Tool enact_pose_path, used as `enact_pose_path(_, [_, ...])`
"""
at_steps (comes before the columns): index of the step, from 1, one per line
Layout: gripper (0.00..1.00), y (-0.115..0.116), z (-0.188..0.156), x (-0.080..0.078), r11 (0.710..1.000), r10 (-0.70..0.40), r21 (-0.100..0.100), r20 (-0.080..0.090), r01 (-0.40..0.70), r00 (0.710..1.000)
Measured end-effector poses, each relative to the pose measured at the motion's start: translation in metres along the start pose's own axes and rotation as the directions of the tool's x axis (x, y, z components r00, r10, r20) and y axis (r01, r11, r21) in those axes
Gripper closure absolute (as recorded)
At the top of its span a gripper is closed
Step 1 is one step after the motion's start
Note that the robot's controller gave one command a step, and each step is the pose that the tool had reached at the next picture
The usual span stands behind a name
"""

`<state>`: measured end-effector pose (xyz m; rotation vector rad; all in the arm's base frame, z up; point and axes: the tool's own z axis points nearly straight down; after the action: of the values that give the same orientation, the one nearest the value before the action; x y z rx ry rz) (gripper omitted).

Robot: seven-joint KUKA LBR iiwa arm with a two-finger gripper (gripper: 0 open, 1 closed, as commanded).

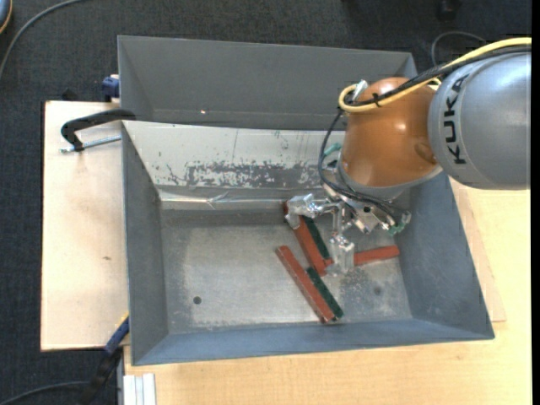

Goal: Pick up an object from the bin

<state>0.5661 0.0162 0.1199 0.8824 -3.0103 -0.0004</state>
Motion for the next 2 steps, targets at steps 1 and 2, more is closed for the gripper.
enact_pose_path(1, [0.00, -0.0262, 0.0496, -0.0147, 0.907, -0.420, 0.005, 0.007, 0.420, 0.907])
enact_pose_path(2, [1.00, -0.0266, 0.0458, -0.0172, 0.907, -0.420, 0.009, 0.011, 0.420, 0.907])
